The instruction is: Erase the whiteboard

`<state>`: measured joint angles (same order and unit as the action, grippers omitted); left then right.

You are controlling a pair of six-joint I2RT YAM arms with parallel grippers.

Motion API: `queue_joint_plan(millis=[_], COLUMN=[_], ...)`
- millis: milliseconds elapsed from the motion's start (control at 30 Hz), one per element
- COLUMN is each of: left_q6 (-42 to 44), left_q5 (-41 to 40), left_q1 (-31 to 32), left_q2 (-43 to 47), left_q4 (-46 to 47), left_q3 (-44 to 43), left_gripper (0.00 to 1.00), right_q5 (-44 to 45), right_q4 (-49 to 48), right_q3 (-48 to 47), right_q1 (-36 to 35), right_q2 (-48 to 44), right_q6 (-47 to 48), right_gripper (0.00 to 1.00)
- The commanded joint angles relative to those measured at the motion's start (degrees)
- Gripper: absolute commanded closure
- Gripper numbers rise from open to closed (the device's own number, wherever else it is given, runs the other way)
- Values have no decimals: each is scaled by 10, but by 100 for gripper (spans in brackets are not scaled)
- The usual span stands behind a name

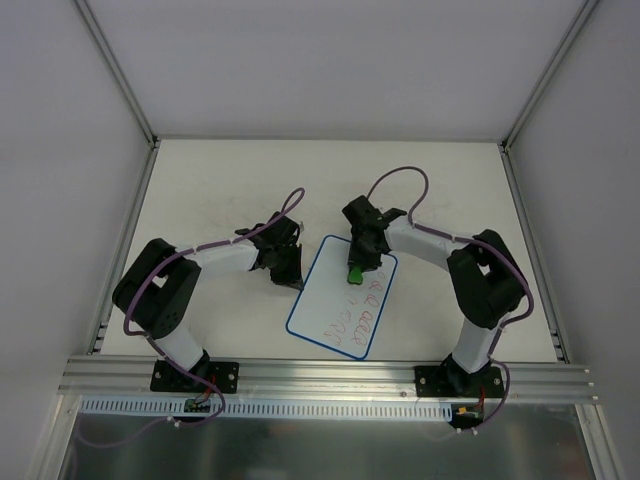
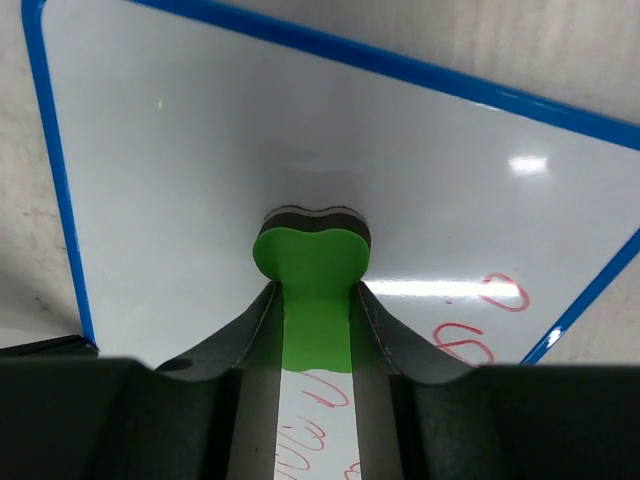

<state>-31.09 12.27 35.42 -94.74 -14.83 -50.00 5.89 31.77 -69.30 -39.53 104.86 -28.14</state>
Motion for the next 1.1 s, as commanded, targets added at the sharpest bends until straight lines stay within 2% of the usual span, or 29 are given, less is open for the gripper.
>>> queue_joint_plan(millis=[0, 167, 367, 467, 633, 767, 867, 1067], left_q6=[8, 8, 6, 2, -1, -4, -4, -5], left_q5=[-41, -40, -38, -37, -35, -30, -32, -40], left_q1=[2, 2, 2, 3, 2, 2, 2, 2], left_q2=[-18, -19, -17, -15, -19, -23, -19, -11], left_q4=[-65, -66, -65, -66, -65, -66, -64, -65], left_q3=[33, 33, 31, 32, 28, 23, 24, 30], left_gripper=[100, 100, 100, 100, 100, 100, 100, 100], right_q5=[39, 43, 46, 34, 10, -2, -12, 52], right_q4=[-1, -16, -30, -42, -80, -80, -80, -31], right_q3=[78, 171, 193, 179, 138, 73, 47, 69], right_q1=[50, 102, 102, 75, -18, -93, -107, -95], right_q2=[-28, -99, -135, -123, -89, -18, 10, -3], right_q6=[-10, 3, 18, 21, 0, -11, -20, -42], right_gripper=[100, 100, 100, 100, 100, 100, 100, 100])
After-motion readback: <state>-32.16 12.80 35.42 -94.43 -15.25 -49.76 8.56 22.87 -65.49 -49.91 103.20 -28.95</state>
